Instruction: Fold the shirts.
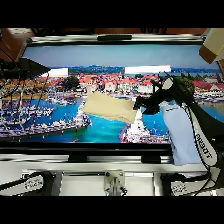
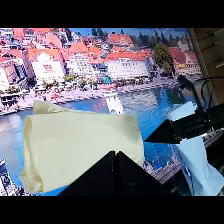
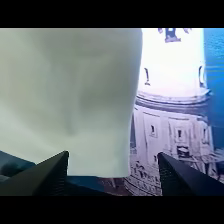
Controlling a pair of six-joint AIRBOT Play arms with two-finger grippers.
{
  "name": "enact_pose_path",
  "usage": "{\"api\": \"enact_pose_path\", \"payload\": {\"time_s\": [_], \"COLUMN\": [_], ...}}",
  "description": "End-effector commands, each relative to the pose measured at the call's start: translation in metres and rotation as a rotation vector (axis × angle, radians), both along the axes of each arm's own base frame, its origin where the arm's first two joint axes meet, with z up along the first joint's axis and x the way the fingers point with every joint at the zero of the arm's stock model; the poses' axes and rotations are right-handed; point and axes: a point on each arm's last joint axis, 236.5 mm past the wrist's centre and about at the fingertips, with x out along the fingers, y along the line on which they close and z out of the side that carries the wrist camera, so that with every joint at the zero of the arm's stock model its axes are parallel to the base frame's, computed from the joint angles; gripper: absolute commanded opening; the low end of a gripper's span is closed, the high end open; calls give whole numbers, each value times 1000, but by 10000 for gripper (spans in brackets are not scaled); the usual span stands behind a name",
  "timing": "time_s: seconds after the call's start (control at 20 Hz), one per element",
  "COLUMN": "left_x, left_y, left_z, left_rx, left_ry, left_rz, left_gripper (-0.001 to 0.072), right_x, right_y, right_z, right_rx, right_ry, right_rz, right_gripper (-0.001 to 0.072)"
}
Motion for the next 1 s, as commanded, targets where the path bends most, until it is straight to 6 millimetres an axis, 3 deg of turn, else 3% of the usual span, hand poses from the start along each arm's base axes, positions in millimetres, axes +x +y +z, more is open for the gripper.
{"api": "enact_pose_path", "payload": {"time_s": [0.0, 0.2, 0.25, 0.3, 0.35, 0.5, 0.65, 0.75, 0.95], "left_x": [0, 1, 1, 1, 1, 1, 1, 1, -5], "left_y": [-1, -1, -1, -1, -1, -1, -1, -1, -4], "left_z": [0, 0, 0, 0, 0, 0, 0, -1, -2], "left_rx": [-1, 0, 0, -1, -1, 0, 7, 7, 7], "left_ry": [-1, -3, -2, -1, -1, -1, -12, -11, 3], "left_rz": [1, 2, 2, 2, 2, 2, -5, -7, -32], "left_gripper": [29, 30, 30, 30, 30, 30, 30, 30, 30], "right_x": [5, 9, 11, 16, 23, 49, 72, 75, 42], "right_y": [17, 40, 46, 49, 49, 34, -13, -67, -158], "right_z": [-24, -28, -23, -18, -12, 40, 112, 144, 183], "right_rx": [100, 221, 254, 279, 302, 373, 361, 271, 171], "right_ry": [26, 36, 8, -20, -39, -176, -332, -383, -384], "right_rz": [-79, -77, -55, -51, -63, -35, -67, -160, -340], "right_gripper": [650, 632, 505, 193, 81, 67, 67, 67, 68]}}
